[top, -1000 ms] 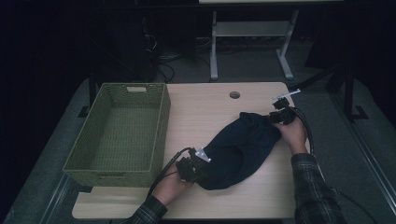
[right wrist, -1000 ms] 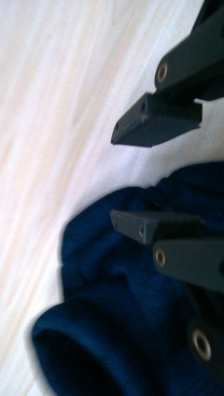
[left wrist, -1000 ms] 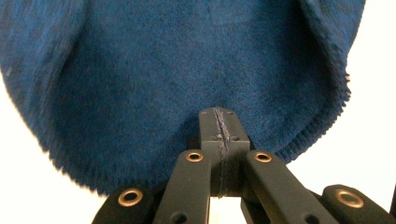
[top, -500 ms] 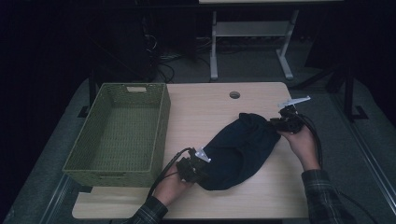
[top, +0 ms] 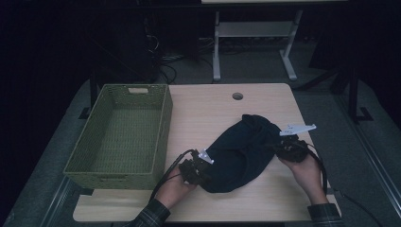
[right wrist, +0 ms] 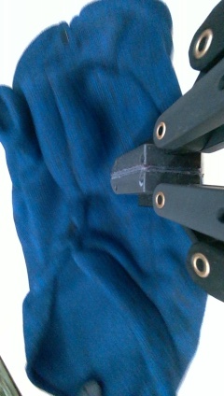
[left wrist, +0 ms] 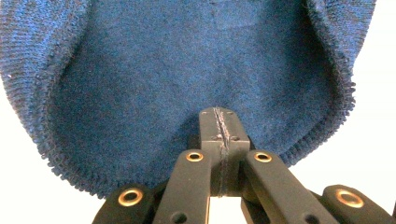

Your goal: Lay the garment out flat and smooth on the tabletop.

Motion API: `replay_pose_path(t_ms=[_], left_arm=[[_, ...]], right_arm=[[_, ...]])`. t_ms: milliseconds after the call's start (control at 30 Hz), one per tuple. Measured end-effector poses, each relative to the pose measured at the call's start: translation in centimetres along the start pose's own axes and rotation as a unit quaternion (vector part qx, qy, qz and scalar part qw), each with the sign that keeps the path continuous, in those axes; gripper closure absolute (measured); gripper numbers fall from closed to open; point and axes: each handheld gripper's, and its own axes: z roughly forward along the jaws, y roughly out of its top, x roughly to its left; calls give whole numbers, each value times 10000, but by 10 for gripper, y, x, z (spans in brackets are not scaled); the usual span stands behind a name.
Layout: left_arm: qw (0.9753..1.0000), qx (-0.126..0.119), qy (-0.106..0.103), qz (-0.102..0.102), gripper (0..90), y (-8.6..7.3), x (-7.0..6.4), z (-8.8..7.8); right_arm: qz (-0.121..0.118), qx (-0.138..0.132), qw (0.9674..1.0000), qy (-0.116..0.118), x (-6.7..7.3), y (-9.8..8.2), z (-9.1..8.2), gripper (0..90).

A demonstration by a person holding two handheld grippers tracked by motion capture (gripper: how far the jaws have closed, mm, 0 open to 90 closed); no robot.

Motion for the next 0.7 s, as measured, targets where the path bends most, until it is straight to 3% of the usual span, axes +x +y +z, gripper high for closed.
replay_pose_path(t_ms=[267, 467, 533, 700], left_arm=[[10000, -17, -28, -42, 899, 0, 0, 0], [9999, -25, -69, -83, 899, 0, 1, 0], [9999, -30, -68, -91, 899, 0, 1, 0], [9999, -34, -69, -69, 899, 0, 1, 0]], right_arm=[[-174, 43, 9996, 230, 29, -13, -2, 898], [-64, 45, 9989, 470, 43, -30, 2, 898], [86, 59, 9983, 572, 48, -34, 3, 898], [-22, 78, 9988, 491, 57, -39, 12, 898]])
